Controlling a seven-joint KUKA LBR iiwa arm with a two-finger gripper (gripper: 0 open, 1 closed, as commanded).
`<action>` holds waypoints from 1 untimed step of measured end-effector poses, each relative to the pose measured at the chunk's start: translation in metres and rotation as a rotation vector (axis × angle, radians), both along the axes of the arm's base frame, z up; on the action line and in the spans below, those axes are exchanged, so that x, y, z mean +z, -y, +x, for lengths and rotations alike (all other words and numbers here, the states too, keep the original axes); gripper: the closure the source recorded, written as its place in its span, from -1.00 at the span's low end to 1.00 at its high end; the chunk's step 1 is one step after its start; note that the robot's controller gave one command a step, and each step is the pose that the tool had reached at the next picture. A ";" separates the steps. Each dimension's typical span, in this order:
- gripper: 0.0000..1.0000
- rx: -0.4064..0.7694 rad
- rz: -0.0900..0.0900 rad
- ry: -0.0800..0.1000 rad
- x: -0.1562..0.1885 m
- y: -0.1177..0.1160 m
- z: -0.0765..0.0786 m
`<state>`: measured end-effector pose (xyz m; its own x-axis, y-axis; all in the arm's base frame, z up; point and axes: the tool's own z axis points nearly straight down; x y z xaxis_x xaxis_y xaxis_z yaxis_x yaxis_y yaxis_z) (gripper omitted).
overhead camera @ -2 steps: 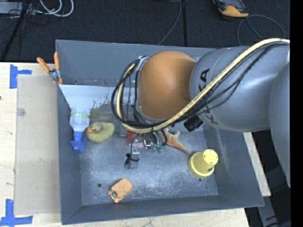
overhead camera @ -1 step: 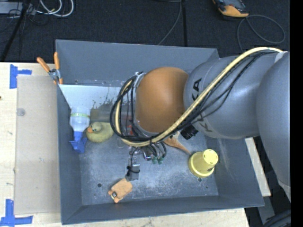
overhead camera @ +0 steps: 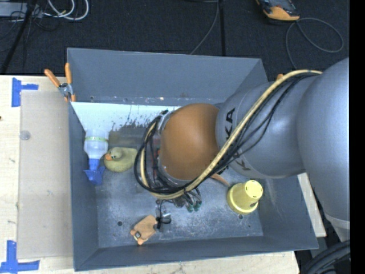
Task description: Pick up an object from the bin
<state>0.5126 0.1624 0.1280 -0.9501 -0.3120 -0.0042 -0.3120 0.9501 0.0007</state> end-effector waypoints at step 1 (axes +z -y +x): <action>-1.00 0.037 -0.003 -0.012 -0.035 0.014 -0.013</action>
Offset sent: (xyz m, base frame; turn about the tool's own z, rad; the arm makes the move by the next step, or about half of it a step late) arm -0.0419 0.0310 -0.0580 -0.4063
